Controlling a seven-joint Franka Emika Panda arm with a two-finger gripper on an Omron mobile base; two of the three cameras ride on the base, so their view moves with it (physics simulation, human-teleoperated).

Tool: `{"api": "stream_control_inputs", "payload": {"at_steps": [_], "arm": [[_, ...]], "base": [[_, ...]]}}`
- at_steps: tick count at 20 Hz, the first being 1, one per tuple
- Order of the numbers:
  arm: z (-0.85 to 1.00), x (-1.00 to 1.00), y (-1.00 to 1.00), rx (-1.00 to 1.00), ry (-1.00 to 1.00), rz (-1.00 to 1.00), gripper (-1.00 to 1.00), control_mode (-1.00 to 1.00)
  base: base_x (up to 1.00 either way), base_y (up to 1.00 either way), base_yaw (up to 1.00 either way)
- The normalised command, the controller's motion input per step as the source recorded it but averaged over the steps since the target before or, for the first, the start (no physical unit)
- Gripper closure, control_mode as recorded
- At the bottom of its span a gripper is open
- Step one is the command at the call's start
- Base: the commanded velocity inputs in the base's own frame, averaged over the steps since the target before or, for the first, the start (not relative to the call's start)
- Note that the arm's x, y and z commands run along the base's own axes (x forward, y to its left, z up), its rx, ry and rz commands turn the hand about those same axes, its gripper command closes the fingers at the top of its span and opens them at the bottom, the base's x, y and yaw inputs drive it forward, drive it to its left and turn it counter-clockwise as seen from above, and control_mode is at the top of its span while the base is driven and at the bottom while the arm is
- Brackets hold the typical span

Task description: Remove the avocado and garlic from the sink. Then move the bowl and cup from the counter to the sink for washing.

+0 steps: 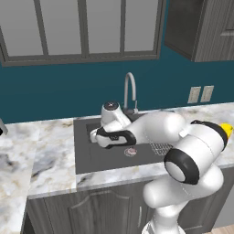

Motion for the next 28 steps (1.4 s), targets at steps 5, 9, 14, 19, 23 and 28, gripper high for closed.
{"api": "stream_control_inputs", "payload": {"at_steps": [5, 9, 14, 19, 23, 28], "arm": [[0.19, -0.05, 0.50, 0.00, 0.03, 0.10, 1.00, -1.00], [0.10, 0.00, 0.51, 0.00, 0.02, 0.13, 1.00, -1.00], [0.03, 0.00, 0.52, 0.03, 0.01, 0.13, 1.00, -1.00], [0.00, 0.00, 0.56, 0.03, 0.00, 0.12, 1.00, -1.00], [0.00, 0.00, 0.57, 0.03, 0.00, 0.11, 1.00, -1.00], [0.00, 0.00, 0.53, 0.01, 0.00, 0.08, 1.00, -1.00]], "base": [[0.00, 0.00, 0.00], [0.00, 0.00, 0.00], [0.00, 0.00, 0.00], [0.00, 0.00, 0.00], [0.00, 0.00, 0.00], [0.00, 0.00, 0.00]]}}
